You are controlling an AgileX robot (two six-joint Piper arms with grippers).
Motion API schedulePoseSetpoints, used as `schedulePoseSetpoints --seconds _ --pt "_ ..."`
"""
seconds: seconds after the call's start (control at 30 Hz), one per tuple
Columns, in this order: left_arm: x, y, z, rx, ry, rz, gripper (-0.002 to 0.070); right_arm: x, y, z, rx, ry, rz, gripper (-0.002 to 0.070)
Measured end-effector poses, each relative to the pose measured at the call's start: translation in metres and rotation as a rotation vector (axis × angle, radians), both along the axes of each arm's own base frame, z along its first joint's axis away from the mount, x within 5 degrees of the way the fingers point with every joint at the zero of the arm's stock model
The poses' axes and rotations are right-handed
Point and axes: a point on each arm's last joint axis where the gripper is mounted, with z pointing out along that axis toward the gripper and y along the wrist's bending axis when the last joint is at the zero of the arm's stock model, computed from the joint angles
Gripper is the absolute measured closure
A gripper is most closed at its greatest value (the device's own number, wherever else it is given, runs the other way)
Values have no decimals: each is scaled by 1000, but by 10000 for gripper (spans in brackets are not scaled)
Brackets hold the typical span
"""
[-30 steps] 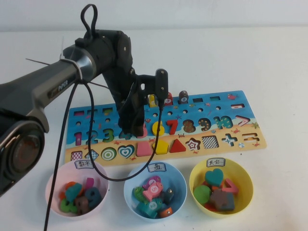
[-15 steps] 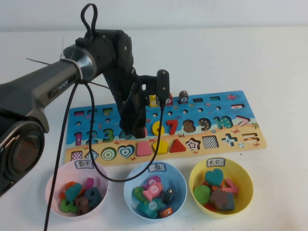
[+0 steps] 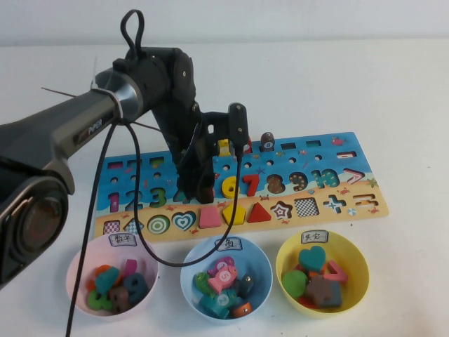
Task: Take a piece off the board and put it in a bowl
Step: Pick up the "number 5"
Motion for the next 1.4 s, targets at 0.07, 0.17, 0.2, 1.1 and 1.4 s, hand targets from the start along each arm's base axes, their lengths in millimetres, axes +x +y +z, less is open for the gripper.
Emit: schedulePoseSetpoints --seconds 0.07,0.17,0.2,1.1,1.4 --pt "1 0 0 -3 -7 1 259 0 0 0 0 0 0 694" --pt "1 0 0 -4 -9 4 284 0 0 0 0 0 0 694" --pt "1 0 0 -4 -9 4 296 0 0 0 0 0 0 694" --pt "-3 1 15 -12 -18 2 356 0 0 0 0 0 0 694" --pt "-20 10 78 -112 -56 298 356 0 0 0 0 0 0 694"
